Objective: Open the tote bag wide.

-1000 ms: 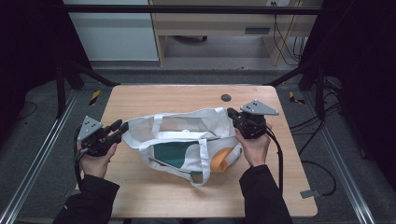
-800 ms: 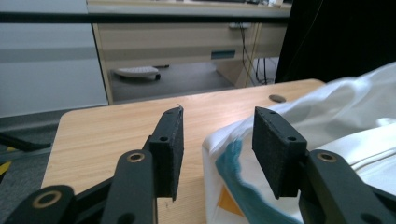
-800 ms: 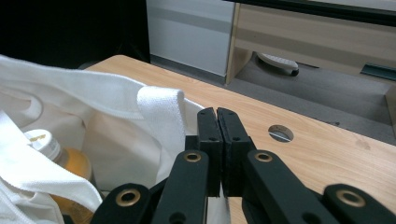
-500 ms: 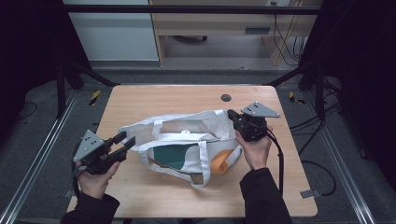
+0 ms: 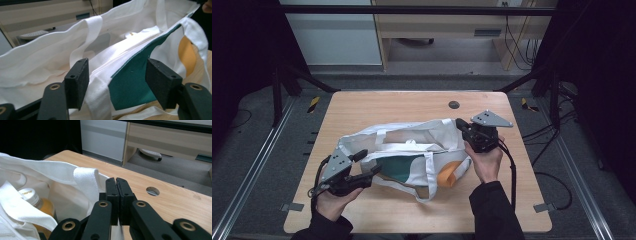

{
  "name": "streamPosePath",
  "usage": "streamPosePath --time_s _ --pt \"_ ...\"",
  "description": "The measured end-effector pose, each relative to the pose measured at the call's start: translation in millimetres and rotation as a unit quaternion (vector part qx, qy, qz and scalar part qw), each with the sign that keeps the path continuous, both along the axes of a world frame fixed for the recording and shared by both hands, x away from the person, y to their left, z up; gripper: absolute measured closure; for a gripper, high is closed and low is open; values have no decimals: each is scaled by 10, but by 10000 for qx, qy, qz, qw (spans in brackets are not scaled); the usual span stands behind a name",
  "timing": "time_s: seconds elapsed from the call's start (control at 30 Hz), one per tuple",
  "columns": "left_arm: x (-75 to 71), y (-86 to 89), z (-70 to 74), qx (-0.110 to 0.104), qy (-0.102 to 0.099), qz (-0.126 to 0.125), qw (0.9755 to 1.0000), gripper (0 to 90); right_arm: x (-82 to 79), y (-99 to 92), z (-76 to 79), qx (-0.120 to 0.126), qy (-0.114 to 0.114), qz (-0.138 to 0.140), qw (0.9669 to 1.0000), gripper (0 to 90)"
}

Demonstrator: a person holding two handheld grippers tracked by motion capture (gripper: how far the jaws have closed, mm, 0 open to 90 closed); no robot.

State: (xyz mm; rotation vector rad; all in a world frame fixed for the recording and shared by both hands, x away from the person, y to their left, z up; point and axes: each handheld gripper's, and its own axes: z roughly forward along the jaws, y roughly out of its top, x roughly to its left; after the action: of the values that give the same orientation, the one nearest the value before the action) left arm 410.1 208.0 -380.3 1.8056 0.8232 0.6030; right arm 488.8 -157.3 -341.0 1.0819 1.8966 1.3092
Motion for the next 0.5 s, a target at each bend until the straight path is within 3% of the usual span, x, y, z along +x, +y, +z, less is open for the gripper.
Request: streamPosePath --time_s 0.1,0.23,0.37,0.5 --pt "56 -82 -43 181 -7 194 9996 411 8 15 -7 -9 4 11 10000 893" --pt "86 -129 -46 501 43 346 9981 649 28 18 -21 -42 41 -10 10000 894" --pt "64 -135 -62 715 4 223 9972 823 61 22 -34 -49 52 -169 9998 895" --pt "12 -106 -136 766 99 -114 9969 862 165 30 -86 -68 183 -386 9991 895"
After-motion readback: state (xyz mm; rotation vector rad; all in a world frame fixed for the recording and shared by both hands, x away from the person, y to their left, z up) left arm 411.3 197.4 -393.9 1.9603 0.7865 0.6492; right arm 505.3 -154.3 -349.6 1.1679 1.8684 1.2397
